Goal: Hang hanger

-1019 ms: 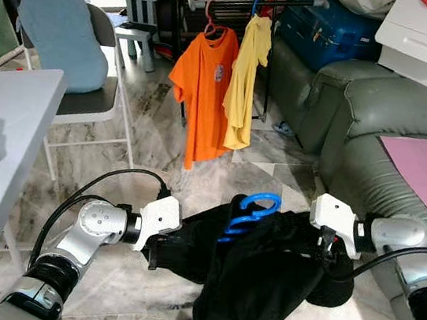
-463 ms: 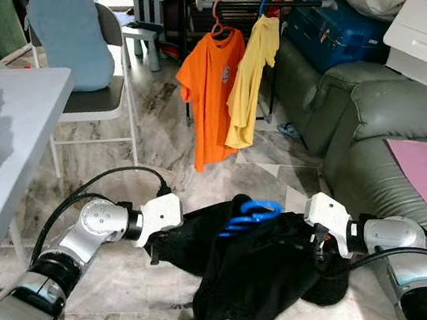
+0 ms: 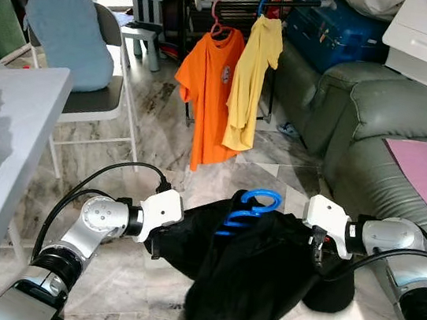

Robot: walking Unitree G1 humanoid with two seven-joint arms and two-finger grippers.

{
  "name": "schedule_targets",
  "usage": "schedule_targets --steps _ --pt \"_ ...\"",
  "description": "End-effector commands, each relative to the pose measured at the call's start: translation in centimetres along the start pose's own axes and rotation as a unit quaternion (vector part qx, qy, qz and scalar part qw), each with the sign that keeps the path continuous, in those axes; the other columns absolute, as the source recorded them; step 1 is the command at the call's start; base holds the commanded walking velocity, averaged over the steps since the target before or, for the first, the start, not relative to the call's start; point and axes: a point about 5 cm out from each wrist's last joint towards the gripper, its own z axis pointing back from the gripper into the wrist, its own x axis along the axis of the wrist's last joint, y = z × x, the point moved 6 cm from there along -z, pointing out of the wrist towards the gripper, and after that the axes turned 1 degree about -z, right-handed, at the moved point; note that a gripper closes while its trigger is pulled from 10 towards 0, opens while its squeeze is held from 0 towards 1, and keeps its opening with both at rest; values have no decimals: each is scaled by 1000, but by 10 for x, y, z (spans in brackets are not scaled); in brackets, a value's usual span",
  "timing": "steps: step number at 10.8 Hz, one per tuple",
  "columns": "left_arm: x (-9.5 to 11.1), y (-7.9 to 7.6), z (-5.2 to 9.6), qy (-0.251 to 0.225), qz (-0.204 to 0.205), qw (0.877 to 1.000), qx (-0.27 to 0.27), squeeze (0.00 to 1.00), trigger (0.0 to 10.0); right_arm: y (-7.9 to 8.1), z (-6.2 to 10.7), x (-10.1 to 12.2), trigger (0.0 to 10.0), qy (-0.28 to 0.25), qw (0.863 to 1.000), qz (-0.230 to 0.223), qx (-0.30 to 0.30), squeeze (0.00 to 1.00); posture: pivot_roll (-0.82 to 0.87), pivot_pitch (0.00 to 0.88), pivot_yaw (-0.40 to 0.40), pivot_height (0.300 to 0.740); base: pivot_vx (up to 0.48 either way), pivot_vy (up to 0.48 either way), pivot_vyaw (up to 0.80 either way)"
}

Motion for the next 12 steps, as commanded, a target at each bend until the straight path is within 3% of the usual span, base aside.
schedule_targets --steps 1,5,6,7,8,10,11,12 --pt "9 13 5 -16 -13 999 24 0 0 -1 -1 0 0 -5 1000 -7 -8 0 -177 0 53 740 0 0 0" --pt "7 15 4 -11 -13 999 31 0 0 0 -4 -3 0 -3 1000 -9 -11 0 -174 0 54 740 0 0 0" --pt "5 16 4 -8 -13 999 40 0 3059 0 -5 -4 0 -2 1000 -10 -14 0 -174 0 55 740 0 0 0" --pt "1 20 3 1 -8 998 63 0 10000 -2 -6 -7 0 4 1000 -11 -28 0 -171 0 57 740 0 0 0" --pt "2 29 4 -6 8 995 101 1000 10000 -7 -7 -11 0 19 999 -14 -48 0 -171 0 60 740 0 0 0" --pt "1 37 7 -46 67 980 181 1000 10000 -8 -12 -24 0 42 995 -45 -78 0 -168 0 65 740 0 0 0" --pt "-5 42 12 -69 128 963 229 1000 10000 -3 -18 -29 0 44 994 -61 -81 0 -170 0 65 740 0 0 0" --pt "-8 42 13 -69 134 958 243 1000 10000 -3 -19 -30 0 47 993 -62 -84 0 -171 0 63 740 0 0 0"
